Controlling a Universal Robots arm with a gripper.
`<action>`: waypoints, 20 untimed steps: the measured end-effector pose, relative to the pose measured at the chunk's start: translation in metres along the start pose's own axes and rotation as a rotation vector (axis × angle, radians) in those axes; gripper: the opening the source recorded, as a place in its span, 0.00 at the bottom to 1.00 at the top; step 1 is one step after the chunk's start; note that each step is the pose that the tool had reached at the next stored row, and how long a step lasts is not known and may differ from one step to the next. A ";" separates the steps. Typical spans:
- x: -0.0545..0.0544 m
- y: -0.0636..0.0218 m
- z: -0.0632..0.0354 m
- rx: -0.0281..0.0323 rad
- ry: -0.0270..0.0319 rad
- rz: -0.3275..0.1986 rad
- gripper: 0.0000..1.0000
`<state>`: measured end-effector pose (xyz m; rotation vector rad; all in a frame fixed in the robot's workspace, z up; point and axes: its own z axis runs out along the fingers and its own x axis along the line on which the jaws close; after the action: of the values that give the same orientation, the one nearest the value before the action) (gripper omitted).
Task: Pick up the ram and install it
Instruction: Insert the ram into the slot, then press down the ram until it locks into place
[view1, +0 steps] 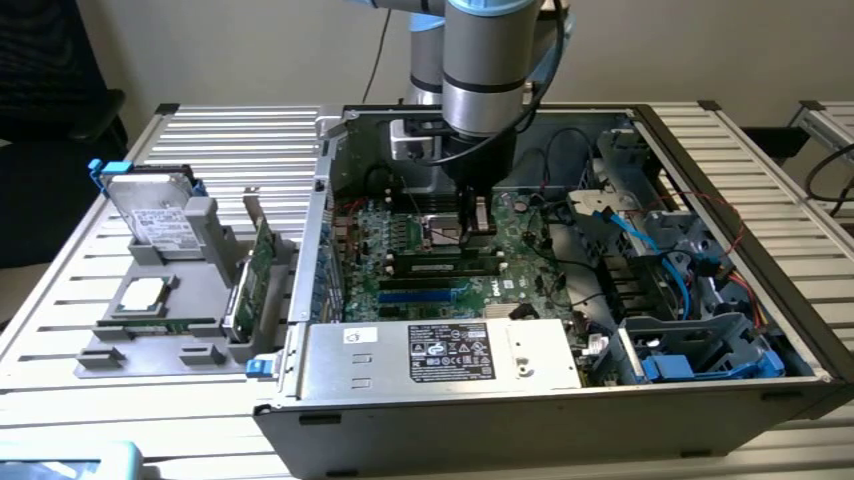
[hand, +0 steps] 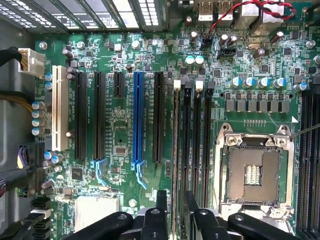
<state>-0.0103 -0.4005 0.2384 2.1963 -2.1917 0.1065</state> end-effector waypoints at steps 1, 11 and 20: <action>0.000 0.0000 0.0000 0.0000 0.0000 0.000 0.27; 0.000 0.0000 0.0000 0.0000 0.0011 0.000 0.11; 0.000 -0.0115 0.0004 0.0000 0.0012 0.000 0.11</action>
<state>0.0012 -0.4005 0.2382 2.1953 -2.1914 0.1079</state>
